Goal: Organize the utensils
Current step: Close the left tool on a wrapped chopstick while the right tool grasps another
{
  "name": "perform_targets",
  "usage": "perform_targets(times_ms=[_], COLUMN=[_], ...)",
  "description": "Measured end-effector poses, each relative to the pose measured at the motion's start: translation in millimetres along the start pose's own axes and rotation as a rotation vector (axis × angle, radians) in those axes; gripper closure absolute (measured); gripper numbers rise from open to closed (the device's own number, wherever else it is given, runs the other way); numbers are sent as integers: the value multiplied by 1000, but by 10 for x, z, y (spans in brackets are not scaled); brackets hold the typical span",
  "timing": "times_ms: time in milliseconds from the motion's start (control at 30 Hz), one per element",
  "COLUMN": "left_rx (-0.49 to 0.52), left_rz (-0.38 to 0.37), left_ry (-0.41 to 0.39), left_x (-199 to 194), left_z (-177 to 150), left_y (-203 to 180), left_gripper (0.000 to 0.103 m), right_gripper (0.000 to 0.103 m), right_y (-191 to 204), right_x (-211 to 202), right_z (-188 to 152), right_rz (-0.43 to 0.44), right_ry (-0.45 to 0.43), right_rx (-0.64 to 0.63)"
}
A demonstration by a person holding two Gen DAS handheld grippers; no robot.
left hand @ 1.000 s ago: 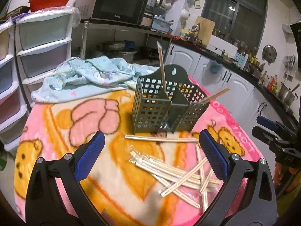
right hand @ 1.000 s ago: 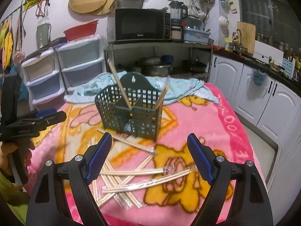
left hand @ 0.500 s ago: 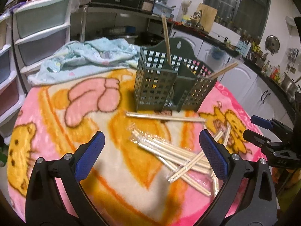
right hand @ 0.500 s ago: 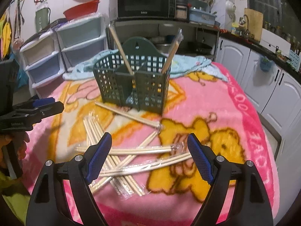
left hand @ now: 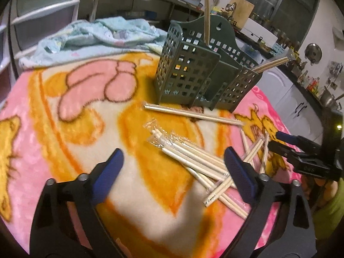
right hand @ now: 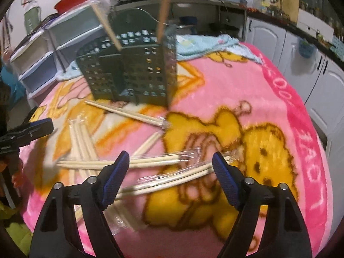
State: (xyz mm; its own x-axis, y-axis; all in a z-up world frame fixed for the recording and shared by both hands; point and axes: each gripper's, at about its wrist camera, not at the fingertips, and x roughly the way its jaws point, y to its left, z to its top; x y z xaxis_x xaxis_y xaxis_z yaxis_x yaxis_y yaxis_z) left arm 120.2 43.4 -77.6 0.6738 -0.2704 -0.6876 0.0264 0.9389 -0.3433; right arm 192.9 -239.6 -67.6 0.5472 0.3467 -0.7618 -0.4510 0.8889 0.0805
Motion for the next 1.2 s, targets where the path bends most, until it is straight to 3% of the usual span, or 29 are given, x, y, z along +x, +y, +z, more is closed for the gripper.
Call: perform_targets(times_ms=[67, 300, 467, 667, 867, 1000, 1067, 1200], left_rx=[-19, -115, -141, -181, -275, -326, -340, -354], left_rz=[-22, -86, -111, -137, -217, -253, -273, -283], left_ry=[12, 53, 65, 71, 68, 74, 82, 99], left_x=[55, 222, 288, 327, 316, 333, 344, 361], left_z=[7, 26, 43, 76, 119, 128, 126, 111], left_y=[27, 197, 251, 326, 502, 594, 611, 629], left_gripper=[33, 49, 69, 81, 81, 81, 85, 88], right_gripper=[32, 38, 44, 50, 53, 72, 90, 97], right_y=[-84, -210, -226, -261, -290, -249, -233, -216], right_x=[67, 254, 322, 365, 412, 433, 437, 410], right_z=[18, 35, 57, 80, 114, 129, 128, 115], right_rz=[17, 83, 128, 179, 199, 184, 171, 162], right_ry=[17, 57, 79, 89, 96, 101, 99, 86], right_rx=[20, 3, -8, 12, 41, 35, 33, 38])
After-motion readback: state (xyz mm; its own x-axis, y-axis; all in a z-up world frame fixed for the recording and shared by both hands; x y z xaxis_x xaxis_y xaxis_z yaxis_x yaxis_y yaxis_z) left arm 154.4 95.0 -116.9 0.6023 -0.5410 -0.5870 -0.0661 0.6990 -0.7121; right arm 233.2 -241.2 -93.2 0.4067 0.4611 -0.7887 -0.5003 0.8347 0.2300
